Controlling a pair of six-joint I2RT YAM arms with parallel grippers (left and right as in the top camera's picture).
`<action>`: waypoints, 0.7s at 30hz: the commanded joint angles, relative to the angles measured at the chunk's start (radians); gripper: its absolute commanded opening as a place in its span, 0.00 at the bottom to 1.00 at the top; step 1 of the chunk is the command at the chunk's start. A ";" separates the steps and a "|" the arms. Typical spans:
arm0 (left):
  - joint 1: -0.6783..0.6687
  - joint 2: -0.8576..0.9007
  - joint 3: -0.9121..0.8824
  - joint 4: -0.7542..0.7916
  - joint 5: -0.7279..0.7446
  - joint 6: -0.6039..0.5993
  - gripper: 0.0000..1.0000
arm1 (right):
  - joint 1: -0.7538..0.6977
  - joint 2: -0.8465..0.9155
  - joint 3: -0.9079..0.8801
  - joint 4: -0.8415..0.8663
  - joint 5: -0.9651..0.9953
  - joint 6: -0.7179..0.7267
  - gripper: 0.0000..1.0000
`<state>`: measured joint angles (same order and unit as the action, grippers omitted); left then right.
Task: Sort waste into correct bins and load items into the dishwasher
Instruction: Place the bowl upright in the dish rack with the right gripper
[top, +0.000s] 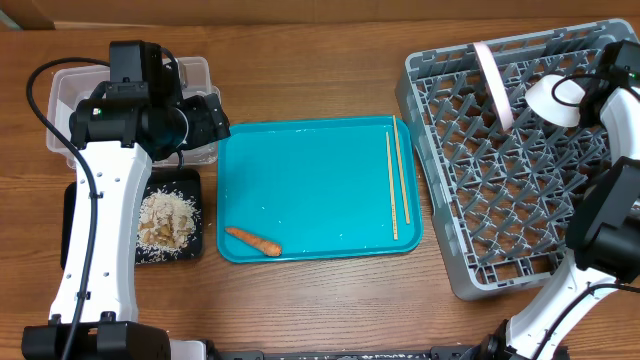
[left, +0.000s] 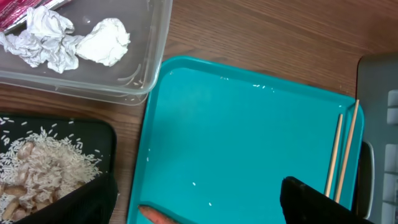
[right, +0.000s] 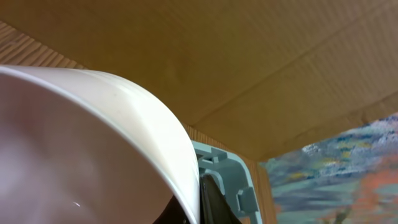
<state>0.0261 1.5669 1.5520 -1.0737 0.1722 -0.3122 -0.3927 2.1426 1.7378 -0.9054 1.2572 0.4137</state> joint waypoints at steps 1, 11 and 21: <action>0.000 -0.001 0.008 0.002 0.005 -0.010 0.86 | 0.021 0.007 -0.038 -0.020 -0.082 0.086 0.04; 0.000 -0.001 0.008 0.003 0.005 -0.010 0.86 | 0.076 0.006 -0.039 -0.053 -0.080 0.137 0.04; 0.000 -0.001 0.008 0.006 0.006 -0.011 0.86 | 0.079 0.004 -0.039 -0.006 0.145 0.137 0.04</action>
<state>0.0261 1.5669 1.5520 -1.0718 0.1722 -0.3126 -0.3061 2.1422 1.7180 -0.9260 1.2900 0.5495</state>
